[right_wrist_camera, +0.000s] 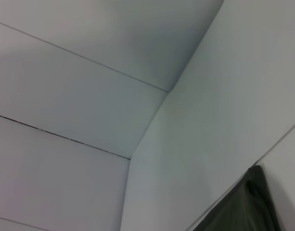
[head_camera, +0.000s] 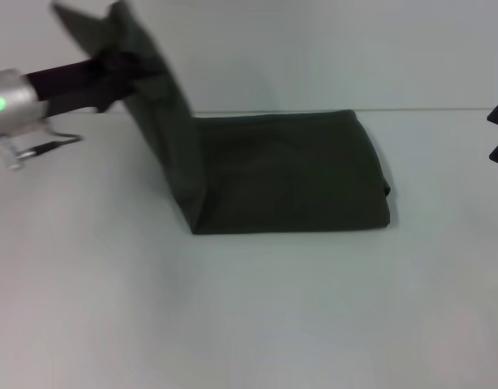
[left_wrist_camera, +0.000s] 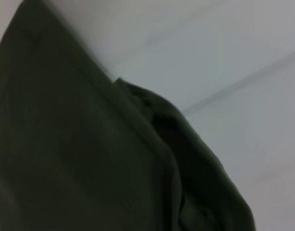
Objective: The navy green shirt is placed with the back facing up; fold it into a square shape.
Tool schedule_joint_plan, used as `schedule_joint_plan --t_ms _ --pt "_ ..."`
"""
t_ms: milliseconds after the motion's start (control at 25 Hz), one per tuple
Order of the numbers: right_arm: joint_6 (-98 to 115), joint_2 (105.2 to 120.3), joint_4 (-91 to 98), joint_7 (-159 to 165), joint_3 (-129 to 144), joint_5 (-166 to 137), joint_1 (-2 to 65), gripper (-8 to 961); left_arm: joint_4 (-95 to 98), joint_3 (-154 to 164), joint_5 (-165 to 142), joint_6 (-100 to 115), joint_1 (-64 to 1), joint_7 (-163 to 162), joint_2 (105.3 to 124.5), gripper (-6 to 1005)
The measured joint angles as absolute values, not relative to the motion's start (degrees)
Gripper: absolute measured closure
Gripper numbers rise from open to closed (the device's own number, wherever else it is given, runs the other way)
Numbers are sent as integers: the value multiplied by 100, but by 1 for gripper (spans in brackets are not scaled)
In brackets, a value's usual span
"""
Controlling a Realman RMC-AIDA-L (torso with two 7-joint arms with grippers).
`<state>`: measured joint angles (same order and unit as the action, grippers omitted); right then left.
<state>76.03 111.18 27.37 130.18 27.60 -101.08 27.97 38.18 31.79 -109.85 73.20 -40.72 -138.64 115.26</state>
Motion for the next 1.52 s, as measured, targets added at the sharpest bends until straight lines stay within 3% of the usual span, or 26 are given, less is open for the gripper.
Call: schedule_joint_plan --t_ms 160,440,760,920,1160,1240,1440,1520 --pt "7595 11122 2734 13016 2797 -10108 2814 29 3866 3637 -10992 7096 -4556 -13699 11868 884" --pt "7575 11127 2724 13016 2804 -10108 2817 29 3671 4613 -11028 6345 -4940 -13442 12203 862" --pt "7583 11120 2724 13027 2804 -10107 2787 29 3214 6060 -11021 5081 -5328 -13016 12426 837" --pt "7596 11098 2724 13050 2804 -10107 2766 29 3195 6298 -10933 5018 -5375 -12989 12434 824" --pt "7596 11073 2724 13052 2812 -10110 2756 28 4308 5680 -10559 6121 -4596 -13052 12369 564" --pt "7602 11063 2724 13060 2817 -10112 2756 28 4513 5164 -10364 6437 -4301 -13286 12307 494" --pt "7603 11056 2724 13069 2800 -10117 2736 28 3557 4528 -10105 7326 -4061 -14237 11931 342" --pt "7609 11045 2730 13073 2852 -10163 2751 28 3226 4437 -9994 7523 -3898 -14273 11907 295"
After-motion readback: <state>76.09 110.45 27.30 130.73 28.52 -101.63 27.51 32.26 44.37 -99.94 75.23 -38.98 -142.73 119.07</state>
